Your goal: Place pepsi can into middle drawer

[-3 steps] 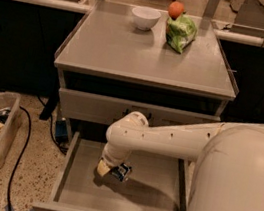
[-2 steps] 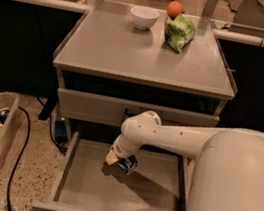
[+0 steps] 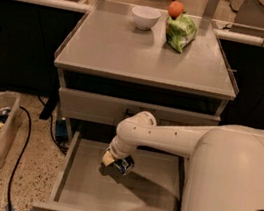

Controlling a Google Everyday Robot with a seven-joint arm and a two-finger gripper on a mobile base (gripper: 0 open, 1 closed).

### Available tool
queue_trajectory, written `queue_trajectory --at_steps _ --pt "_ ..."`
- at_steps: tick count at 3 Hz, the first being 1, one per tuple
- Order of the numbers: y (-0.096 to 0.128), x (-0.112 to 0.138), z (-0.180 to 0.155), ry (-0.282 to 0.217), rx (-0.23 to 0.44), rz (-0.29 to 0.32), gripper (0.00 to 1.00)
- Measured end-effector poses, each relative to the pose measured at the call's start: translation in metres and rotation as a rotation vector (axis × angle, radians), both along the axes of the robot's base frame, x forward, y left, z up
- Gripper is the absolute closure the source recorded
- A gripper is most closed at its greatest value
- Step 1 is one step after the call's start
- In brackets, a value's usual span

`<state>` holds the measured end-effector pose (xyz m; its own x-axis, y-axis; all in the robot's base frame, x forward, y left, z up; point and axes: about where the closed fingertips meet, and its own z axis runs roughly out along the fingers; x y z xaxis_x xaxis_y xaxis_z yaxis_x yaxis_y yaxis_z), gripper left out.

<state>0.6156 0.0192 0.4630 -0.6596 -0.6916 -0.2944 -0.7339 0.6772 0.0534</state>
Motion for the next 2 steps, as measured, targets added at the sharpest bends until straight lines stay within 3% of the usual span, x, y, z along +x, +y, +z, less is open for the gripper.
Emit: queue_trajectory --at_steps 1,2 --pt "-0.003 -0.014 -0.018 -0.026 -0.092 0.022 1.0" --pt "-0.027 -0.022 -0.054 -0.025 -0.244 0.007 1.0"
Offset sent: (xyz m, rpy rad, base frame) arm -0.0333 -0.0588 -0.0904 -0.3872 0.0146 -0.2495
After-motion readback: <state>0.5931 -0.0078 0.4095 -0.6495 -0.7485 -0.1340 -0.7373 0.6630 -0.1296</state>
